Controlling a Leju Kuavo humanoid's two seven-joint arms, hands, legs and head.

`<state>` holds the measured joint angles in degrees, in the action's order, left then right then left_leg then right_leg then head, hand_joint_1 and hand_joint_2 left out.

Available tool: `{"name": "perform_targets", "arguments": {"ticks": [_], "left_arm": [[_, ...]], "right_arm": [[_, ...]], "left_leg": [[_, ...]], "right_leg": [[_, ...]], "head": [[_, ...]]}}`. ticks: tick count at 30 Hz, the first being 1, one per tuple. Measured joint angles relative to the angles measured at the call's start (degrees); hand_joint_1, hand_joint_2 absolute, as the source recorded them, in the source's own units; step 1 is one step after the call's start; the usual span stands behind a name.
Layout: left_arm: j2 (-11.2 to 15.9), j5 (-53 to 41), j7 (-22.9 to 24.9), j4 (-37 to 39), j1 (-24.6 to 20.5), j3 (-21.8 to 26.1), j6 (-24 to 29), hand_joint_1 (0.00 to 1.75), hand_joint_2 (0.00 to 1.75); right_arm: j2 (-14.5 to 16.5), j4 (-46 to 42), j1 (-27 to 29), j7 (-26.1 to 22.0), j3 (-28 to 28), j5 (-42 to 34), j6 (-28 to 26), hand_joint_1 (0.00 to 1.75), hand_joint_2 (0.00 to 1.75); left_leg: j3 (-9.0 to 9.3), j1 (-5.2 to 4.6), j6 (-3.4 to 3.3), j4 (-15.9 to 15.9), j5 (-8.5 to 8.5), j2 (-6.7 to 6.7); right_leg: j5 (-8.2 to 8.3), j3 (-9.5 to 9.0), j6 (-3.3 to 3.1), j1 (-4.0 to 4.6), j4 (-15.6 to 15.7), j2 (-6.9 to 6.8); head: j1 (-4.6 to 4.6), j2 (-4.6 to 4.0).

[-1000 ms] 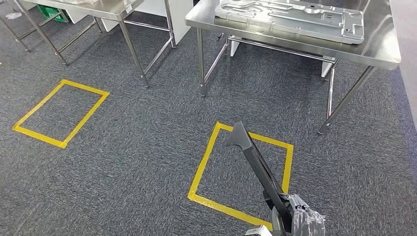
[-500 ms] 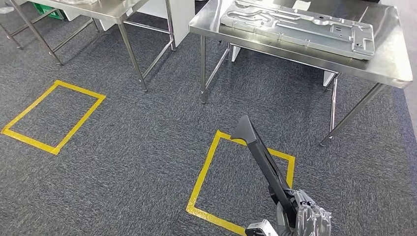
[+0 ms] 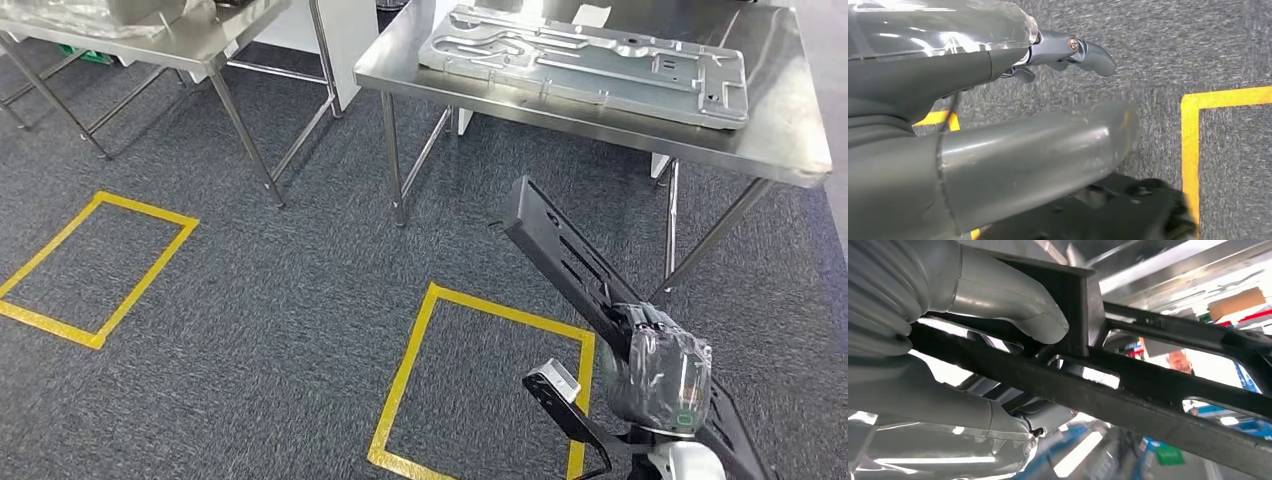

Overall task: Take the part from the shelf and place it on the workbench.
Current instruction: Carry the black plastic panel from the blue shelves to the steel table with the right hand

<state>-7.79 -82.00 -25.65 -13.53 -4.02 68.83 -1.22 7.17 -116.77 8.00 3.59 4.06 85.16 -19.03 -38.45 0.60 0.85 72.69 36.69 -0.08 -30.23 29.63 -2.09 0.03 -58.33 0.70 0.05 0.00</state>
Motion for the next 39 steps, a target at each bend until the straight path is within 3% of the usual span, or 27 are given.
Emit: {"name": "perform_targets", "arguments": {"ticks": [1,3,4,5,7,9,11,13,14,15,16,18,20,21,24,26,28,30,31,32,33,35,36,39], "left_arm": [[0.08,-0.16,-0.03,0.00,0.04,-0.22,-0.01,0.00,0.00],[0.30,-0.47,-0.07,0.00,0.10,-0.44,-0.05,0.00,0.00],[0.39,-0.68,-0.08,0.01,0.13,-0.51,-0.11,0.00,0.00],[0.48,-0.87,-0.07,0.01,0.15,-0.63,-0.17,0.00,0.00],[0.52,-1.09,-0.04,0.02,-0.01,-0.99,-0.26,0.00,0.00],[0.49,-1.15,-0.03,0.02,-0.19,-1.40,-0.35,0.00,0.00],[0.46,-1.26,-0.02,0.02,-0.31,-1.65,-0.47,0.00,0.00],[0.46,-1.50,0.05,0.02,-0.32,-1.74,-0.58,0.00,0.00],[0.46,-1.68,0.12,0.02,-0.29,-1.77,-0.66,0.00,0.00],[0.46,-1.83,0.20,0.02,-0.25,-1.80,-0.73,0.00,0.00],[0.45,-1.99,0.41,0.03,-0.25,-1.83,-0.68,0.00,0.00],[-0.20,-2.62,2.07,0.09,-0.51,-2.05,0.71,0.00,0.00],[-2.22,-3.43,4.80,0.14,-1.34,-2.59,3.41,0.00,0.00],[-3.51,-3.68,5.86,0.15,-1.95,-2.91,4.50,0.00,0.00],[-6.48,-3.91,7.22,0.24,-3.54,-3.64,5.56,0.00,0.00],[-7.60,-3.89,7.35,0.44,-4.07,-3.95,5.44,0.00,0.00],[-8.18,-3.86,7.39,0.56,-4.23,-4.15,5.37,0.00,0.00],[-8.27,-3.84,7.43,0.57,-4.12,-4.31,5.31,0.00,0.00],[-8.28,-3.82,7.44,0.57,-4.07,-4.38,5.27,0.00,0.00],[-8.28,-3.76,7.45,0.57,-4.04,-4.42,5.21,0.00,0.00],[-8.27,-3.66,7.46,0.57,-4.02,-4.44,5.16,0.00,0.00],[-8.28,-3.32,7.52,0.57,-4.02,-4.47,5.04,0.00,0.00],[-8.31,-3.16,7.57,0.57,-3.98,-4.49,4.99,0.00,0.00],[-8.65,-2.88,7.64,0.57,-3.91,-4.54,4.82,0.00,0.00]], "right_arm": [[-1.04,0.74,-1.68,0.47,0.02,1.33,0.98,1.75,1.75],[-3.34,2.17,-4.86,2.11,0.38,3.14,2.88,1.75,1.75],[-4.82,2.93,-6.61,3.54,1.04,3.68,3.97,1.75,1.75],[-6.82,3.80,-8.50,5.42,2.24,4.09,5.16,1.75,1.75],[-11.17,5.54,-12.42,8.83,5.56,4.52,7.10,1.75,1.75],[-14.74,7.06,-15.62,10.54,8.56,4.65,8.05,1.75,1.75],[-17.17,8.49,-18.32,11.20,10.85,4.69,8.73,1.75,1.75],[-19.36,10.37,-21.24,11.64,13.56,4.70,10.01,1.75,1.75],[-20.48,11.60,-22.86,11.81,15.26,4.70,10.79,1.75,1.75],[-21.48,12.94,-24.49,11.95,17.12,4.70,11.47,1.75,1.75],[-22.20,14.18,-26.00,12.17,18.83,4.70,12.03,1.75,1.75],[-23.13,16.62,-28.76,13.70,22.25,4.70,13.53,1.75,1.75],[-23.59,18.96,-31.39,16.35,26.16,4.68,15.39,1.75,1.75],[-23.74,19.88,-32.59,17.41,28.16,4.67,15.98,1.75,1.75],[-23.95,21.38,-35.42,18.30,32.78,4.66,16.52,1.75,1.75],[-23.96,22.30,-37.06,18.09,34.87,4.67,16.51,1.75,1.75],[-23.96,23.25,-37.83,17.96,36.41,4.68,16.47,1.75,1.75],[-23.96,24.01,-37.94,17.89,37.43,4.68,16.47,1.75,1.75],[-23.96,24.31,-37.99,17.91,37.78,4.68,16.47,1.75,1.75],[-23.96,24.59,-38.08,17.99,38.03,4.68,16.47,1.75,1.75],[-23.96,24.83,-38.21,18.14,38.27,4.68,16.47,1.75,1.75],[-23.96,25.33,-38.54,18.55,38.80,4.68,16.47,1.75,1.75],[-23.96,25.50,-38.65,18.79,39.06,4.68,16.47,1.75,1.75],[-24.11,25.63,-38.93,19.91,39.58,4.68,16.55,1.75,1.75]], "left_leg": [[-0.11,-0.17,-0.35,-2.75,-1.87,0.01],[0.26,-0.68,-1.36,-8.93,-8.67,0.04],[0.46,-0.97,-1.81,-10.85,-11.23,0.06],[0.54,-1.20,-2.17,-11.89,-12.68,0.05],[1.29,-1.28,-2.56,-12.79,-12.49,-0.02],[2.77,-0.92,-2.96,-13.94,-12.28,-0.17],[4.20,-0.57,-3.23,-14.74,-11.76,-0.29],[5.37,-0.31,-3.20,-14.96,-10.81,-0.40],[6.08,-0.17,-3.04,-14.96,-10.22,-0.45],[6.91,0.01,-2.83,-14.96,-9.57,-0.49],[7.82,0.21,-2.56,-14.95,-8.90,-0.50],[9.42,0.48,-1.87,-14.77,-7.39,-0.54],[10.30,0.40,-1.03,-14.81,-6.15,-0.70],[10.68,0.31,-0.57,-14.60,-5.99,-0.79],[10.17,0.42,0.46,-11.94,-6.64,-0.63],[6.83,0.57,0.64,-5.63,-5.79,-0.36],[1.87,0.54,0.67,1.29,-2.34,-0.27],[-1.14,0.38,0.36,2.84,0.19,-0.27],[-1.45,0.21,-0.03,1.00,-0.53,-0.27],[-1.10,-0.04,-0.62,-2.23,-2.75,-0.27],[-0.47,-0.43,-1.40,-6.00,-6.33,-0.32],[0.68,-1.13,-2.58,-11.05,-11.19,-0.67],[1.02,-1.32,-2.97,-12.11,-12.28,-0.85],[2.87,-1.07,-3.62,-13.41,-12.36,-0.93]], "right_leg": [[-0.68,-0.92,0.02,0.14,0.01,0.05],[-1.99,-2.41,0.19,0.35,0.11,0.08],[-2.49,-2.82,0.43,0.39,0.20,0.14],[-2.79,-3.17,0.74,0.39,0.27,0.19],[-2.62,-3.40,1.50,0.42,-0.05,0.24],[-1.78,-2.16,2.16,0.37,-2.96,0.05],[-2.52,1.77,2.84,0.05,-8.92,-0.15],[-5.76,6.77,3.55,-0.48,-14.20,-0.24],[-7.05,8.58,3.88,-0.78,-15.11,-0.31],[-7.18,9.60,4.24,-1.07,-14.45,-0.39],[-5.75,9.82,4.57,-1.35,-12.29,-0.50],[1.07,9.21,5.07,-1.86,-5.59,-0.92],[5.95,8.81,4.57,-1.87,-1.53,-1.26],[6.51,8.79,4.07,-1.82,-1.04,-1.32],[5.69,7.33,2.51,-1.87,-0.79,-1.07],[4.82,6.03,1.70,-1.69,-0.70,-0.97],[3.69,4.79,1.33,-1.33,-0.69,-0.84],[2.47,3.32,1.17,-0.90,-0.69,-0.73],[1.85,2.49,1.13,-0.68,-0.68,-0.69],[1.23,1.66,1.11,-0.49,-0.65,-0.68],[0.63,0.88,1.13,-0.34,-0.63,-0.66],[-0.48,-0.24,1.53,-0.12,-0.47,-0.39],[-0.71,-0.64,1.85,-0.09,-0.67,-0.24],[-0.35,-0.73,2.76,-0.10,-2.72,-0.12]], "head": [[-0.03,0.00],[0.03,0.00],[0.09,0.00],[0.17,0.00],[0.22,0.00],[0.34,0.00],[0.46,0.00],[0.49,0.00],[0.50,0.00],[0.50,-0.01],[0.51,-0.01],[0.61,-0.01],[0.85,-0.01],[0.94,-0.01],[0.85,-0.01],[0.67,-0.01],[0.54,0.00],[0.47,0.00],[0.45,-0.01],[0.41,-0.01],[0.40,-0.01],[0.47,-0.01],[0.48,-0.01],[0.60,-0.01]]}}
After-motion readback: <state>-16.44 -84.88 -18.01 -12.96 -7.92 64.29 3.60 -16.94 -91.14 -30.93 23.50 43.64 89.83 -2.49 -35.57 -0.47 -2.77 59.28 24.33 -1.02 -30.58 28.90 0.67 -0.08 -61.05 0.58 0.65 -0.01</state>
